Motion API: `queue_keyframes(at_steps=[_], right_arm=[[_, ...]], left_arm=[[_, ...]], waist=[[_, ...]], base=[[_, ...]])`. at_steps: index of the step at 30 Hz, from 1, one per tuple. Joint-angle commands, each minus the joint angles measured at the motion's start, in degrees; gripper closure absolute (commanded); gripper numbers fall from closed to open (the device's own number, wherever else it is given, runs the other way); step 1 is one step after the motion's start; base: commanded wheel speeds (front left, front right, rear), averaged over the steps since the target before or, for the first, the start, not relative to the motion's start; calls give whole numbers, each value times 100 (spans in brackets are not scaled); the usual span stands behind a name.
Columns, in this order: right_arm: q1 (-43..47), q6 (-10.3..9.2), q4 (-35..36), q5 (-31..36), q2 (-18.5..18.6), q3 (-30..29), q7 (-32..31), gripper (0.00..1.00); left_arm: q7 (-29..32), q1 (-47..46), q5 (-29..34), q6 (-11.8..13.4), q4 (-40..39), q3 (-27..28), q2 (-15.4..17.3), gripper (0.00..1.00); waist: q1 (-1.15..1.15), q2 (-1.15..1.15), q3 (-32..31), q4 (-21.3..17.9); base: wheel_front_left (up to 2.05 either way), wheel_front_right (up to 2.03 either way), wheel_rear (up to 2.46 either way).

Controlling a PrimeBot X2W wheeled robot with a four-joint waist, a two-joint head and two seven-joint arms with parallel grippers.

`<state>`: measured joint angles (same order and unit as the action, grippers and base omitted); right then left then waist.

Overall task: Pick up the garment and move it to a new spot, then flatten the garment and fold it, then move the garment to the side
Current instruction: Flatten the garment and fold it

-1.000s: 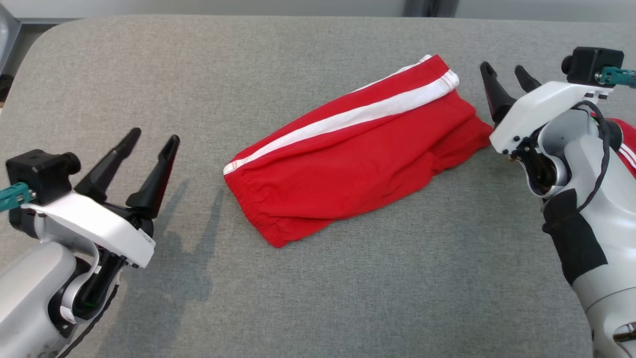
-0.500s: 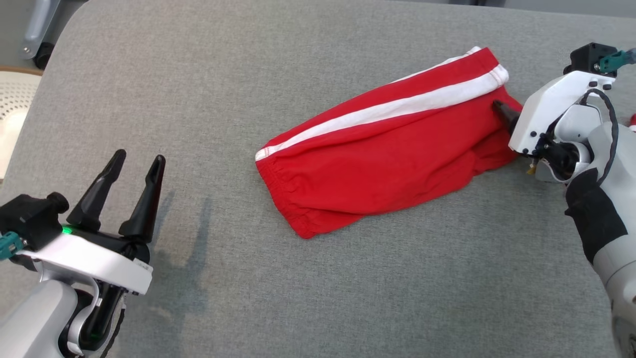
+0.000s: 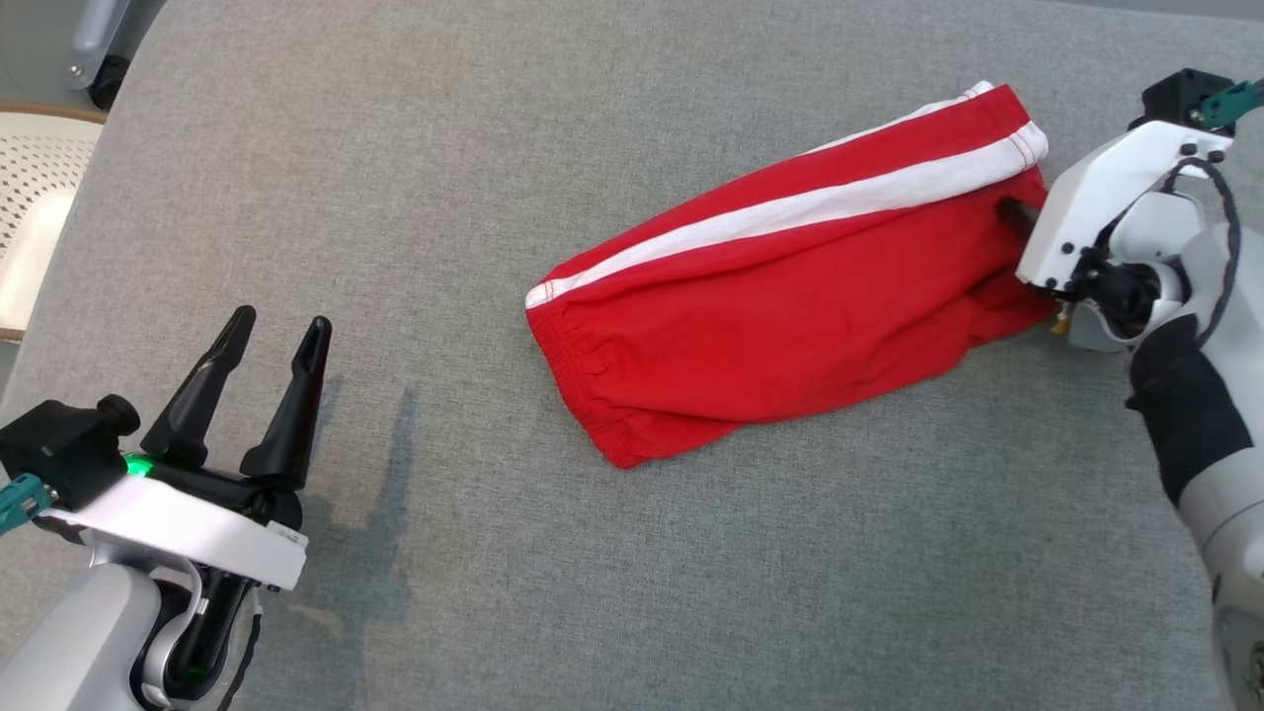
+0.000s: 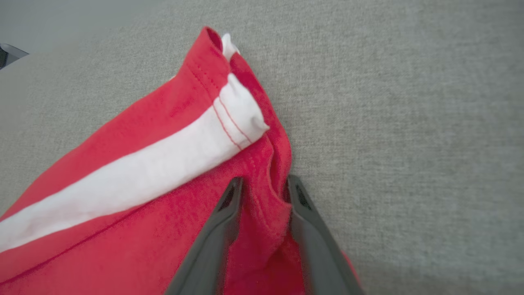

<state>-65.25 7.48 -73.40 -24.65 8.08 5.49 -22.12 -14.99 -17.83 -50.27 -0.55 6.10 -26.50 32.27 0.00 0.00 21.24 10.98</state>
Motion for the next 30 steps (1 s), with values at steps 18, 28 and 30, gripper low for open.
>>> queue_keyframes(at_steps=[18,28,30], right_arm=[[1537,2,1013,-1065,-30,20,1117,100],[3005,3,2241,-2016,359,305,1467,100],[3135,3,2377,-2121,418,363,1488,100]], left_arm=[[-22,668,530,-6,3,207,-401,0],[1,1041,572,179,-203,116,-433,0],[15,1048,574,213,-229,100,-443,0]], waist=[[0,0,-1006,-558],[0,0,-1434,-940],[0,0,-1481,-969]], base=[[0,0,0],[0,0,0],[0,0,0]])
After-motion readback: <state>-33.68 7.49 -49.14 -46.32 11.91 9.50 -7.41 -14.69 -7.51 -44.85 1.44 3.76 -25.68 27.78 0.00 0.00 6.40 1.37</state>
